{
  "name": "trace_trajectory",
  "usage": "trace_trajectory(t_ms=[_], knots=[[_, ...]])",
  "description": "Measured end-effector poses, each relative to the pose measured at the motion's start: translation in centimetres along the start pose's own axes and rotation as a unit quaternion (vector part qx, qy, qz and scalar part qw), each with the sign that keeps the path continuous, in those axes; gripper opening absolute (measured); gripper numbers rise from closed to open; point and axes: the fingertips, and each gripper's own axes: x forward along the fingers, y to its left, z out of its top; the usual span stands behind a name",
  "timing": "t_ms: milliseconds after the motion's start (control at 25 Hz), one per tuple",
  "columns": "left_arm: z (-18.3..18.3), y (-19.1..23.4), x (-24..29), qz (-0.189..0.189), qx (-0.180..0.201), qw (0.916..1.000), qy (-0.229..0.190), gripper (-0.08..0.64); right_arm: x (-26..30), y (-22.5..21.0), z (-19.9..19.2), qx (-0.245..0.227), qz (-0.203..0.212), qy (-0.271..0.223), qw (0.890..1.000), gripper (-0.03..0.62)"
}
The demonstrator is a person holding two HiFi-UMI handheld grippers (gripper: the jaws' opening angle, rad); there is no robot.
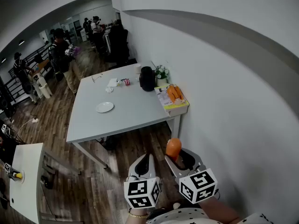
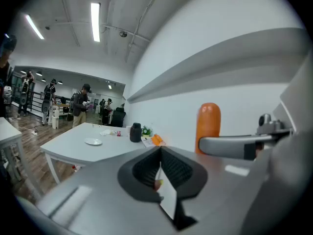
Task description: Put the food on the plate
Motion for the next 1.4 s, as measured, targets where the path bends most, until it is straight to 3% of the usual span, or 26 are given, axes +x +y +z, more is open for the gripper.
trace_trajectory(t_ms=[240, 720, 1400], knots=[[0.0, 4.0, -2.4, 0.025, -0.007, 0.9996, -0.001, 0.008, 1.4, 3.8, 0.0, 0.001, 0.022, -0.004, 1.000, 0.199], [-0.9, 13.8, -3.1, 0.115, -0.046, 0.9923, -0.006, 0.008, 9.6, 9.7, -1.3, -0.006, 0.118, 0.017, 0.993, 0.198], [5.0, 28.1, 12.5, 0.171, -0.060, 0.9829, -0.031, 0.008, 32.4, 6.5, 3.3, -0.025, 0.179, 0.013, 0.984, 0.198]])
